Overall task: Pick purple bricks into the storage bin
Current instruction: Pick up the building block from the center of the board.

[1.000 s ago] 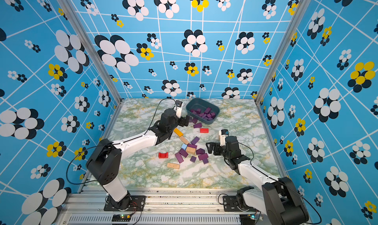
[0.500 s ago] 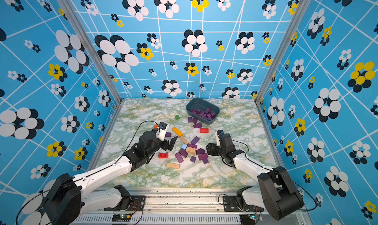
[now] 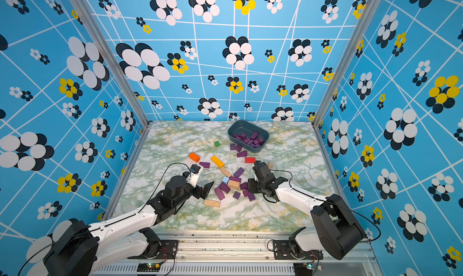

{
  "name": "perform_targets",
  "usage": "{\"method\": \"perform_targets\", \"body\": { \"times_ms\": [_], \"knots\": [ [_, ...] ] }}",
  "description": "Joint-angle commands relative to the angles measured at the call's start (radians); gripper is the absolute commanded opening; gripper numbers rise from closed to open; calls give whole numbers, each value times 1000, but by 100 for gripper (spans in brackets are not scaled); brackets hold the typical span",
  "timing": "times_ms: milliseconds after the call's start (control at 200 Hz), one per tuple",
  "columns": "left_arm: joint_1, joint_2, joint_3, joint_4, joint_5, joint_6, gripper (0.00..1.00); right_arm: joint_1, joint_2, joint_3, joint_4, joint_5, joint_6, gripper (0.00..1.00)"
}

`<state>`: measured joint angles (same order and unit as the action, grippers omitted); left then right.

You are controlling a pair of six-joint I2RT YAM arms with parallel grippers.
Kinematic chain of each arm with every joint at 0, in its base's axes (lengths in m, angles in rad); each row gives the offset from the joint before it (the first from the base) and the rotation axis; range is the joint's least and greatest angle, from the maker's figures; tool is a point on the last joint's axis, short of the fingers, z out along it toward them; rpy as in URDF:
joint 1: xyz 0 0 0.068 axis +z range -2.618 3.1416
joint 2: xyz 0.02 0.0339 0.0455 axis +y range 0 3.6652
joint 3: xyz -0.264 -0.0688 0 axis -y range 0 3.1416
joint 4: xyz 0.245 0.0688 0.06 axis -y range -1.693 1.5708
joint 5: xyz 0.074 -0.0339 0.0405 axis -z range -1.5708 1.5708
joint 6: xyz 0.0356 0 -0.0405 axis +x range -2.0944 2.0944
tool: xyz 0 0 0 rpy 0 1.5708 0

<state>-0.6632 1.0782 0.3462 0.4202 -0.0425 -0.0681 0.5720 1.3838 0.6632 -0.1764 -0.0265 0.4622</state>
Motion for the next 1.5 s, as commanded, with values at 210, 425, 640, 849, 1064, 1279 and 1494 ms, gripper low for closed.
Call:
{"method": "perform_targets", "body": {
  "times_ms": [210, 425, 640, 849, 1064, 1279, 1494],
  "knots": [
    [-6, -34, -19, 52, 20, -53, 100, 56, -38, 25, -166, 67, 110, 53],
    [-6, -44, -23, 43, 7, -66, 100, 97, 0, 51, -169, 69, 125, 55],
    [-5, -43, -24, 39, 4, -73, 100, 121, 42, 84, -181, 98, 111, 62],
    [-6, -40, -23, 33, -5, -76, 99, 147, 85, 129, -202, 143, 62, 67],
    [-5, -40, -24, 43, 21, -76, 100, 150, 131, 162, -235, 174, 29, 68],
    [-6, -25, -31, 95, 132, -55, 99, 155, 172, 164, -218, 164, 24, 68],
    [-7, 3, -29, 120, 181, -48, 99, 160, 225, 169, -214, 169, 21, 67]
  ]
}}
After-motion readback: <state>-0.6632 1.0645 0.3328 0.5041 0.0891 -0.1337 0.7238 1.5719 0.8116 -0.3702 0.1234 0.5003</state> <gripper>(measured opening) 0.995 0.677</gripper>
